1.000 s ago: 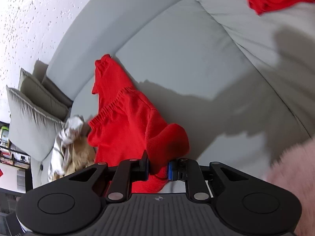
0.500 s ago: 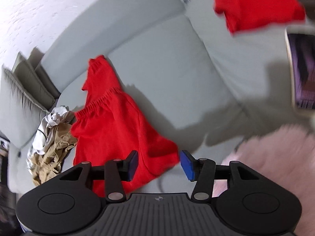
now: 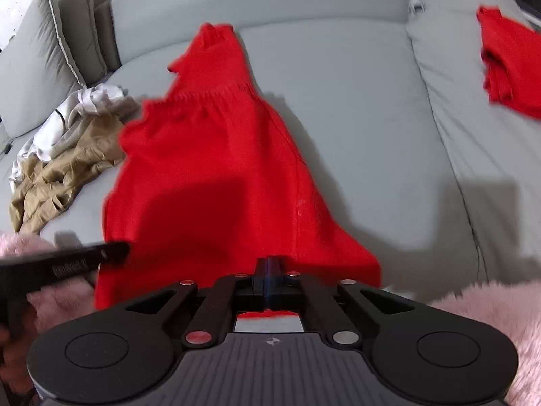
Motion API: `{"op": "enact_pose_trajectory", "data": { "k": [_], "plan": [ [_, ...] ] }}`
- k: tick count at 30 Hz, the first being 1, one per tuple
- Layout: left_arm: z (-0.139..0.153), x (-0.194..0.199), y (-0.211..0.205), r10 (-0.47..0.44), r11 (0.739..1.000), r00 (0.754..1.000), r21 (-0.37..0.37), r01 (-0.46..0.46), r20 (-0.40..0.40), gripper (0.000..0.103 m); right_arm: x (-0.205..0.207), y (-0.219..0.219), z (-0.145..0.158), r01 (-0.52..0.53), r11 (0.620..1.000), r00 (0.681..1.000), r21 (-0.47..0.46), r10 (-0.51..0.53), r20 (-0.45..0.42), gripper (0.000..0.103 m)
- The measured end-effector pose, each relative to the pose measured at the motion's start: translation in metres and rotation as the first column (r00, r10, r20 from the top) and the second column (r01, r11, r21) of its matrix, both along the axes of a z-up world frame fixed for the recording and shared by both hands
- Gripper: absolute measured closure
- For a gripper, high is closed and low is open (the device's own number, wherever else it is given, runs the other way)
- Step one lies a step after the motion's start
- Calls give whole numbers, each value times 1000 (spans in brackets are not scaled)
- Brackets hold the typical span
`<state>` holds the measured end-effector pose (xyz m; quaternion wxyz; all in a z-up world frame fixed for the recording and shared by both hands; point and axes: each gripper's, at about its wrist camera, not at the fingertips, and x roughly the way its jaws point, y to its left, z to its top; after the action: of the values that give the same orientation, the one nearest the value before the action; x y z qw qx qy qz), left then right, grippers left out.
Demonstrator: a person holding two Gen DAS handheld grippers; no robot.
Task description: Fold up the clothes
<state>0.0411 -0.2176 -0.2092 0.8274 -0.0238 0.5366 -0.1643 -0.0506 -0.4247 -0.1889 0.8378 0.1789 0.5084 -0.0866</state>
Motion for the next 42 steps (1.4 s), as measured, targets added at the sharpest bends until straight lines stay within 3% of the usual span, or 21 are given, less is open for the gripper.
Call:
{"op": "enact_pose_trajectory", "data": {
  "k": [5,7,11,14,17,23,30,33,36,38,40,42],
  "plan": [
    [0,1,5,-6,1000,1000,-4,6,-3,97,-8,4,11,24,988,998,-152,-32,-49,101],
    [4,-2,6,-14,1000,1000,11,14,0,97,-14,-1,15,89,956,991,-279,-112,-67,91],
    [31,-18,22,0,1000,1000,-21,1,25,93,-31,-26,32,167,978,986,-121,-165,30,91],
    [46,-19,34,12,996,999,-85,-9,42,92,-33,-27,40,162,977,985,-137,-153,76,91],
    [56,-11,36,4,992,999,-126,3,53,92,-23,-29,37,148,988,986,-47,-143,85,91],
    [65,27,13,-53,986,996,-155,63,66,89,32,-7,40,-47,998,996,42,44,82,90],
    [55,91,-26,-82,987,991,-131,95,103,90,133,16,44,-244,968,966,-51,248,76,90],
    [30,121,-39,-67,993,997,-97,71,43,90,178,23,19,-279,958,960,-65,277,-28,90],
    [-17,150,-50,-68,998,990,-13,67,-122,89,212,27,-20,-294,953,942,-70,277,-188,90],
    [-17,154,-48,-66,997,990,-36,62,-127,89,224,31,-37,-315,947,925,-67,291,-244,91],
    [-3,157,-40,-75,995,990,-67,67,-122,89,228,38,-33,-358,930,909,-86,327,-258,90],
    [18,168,-29,-31,996,999,-86,27,-36,84,228,40,-15,-397,913,900,-90,369,-233,81]
  ]
}}
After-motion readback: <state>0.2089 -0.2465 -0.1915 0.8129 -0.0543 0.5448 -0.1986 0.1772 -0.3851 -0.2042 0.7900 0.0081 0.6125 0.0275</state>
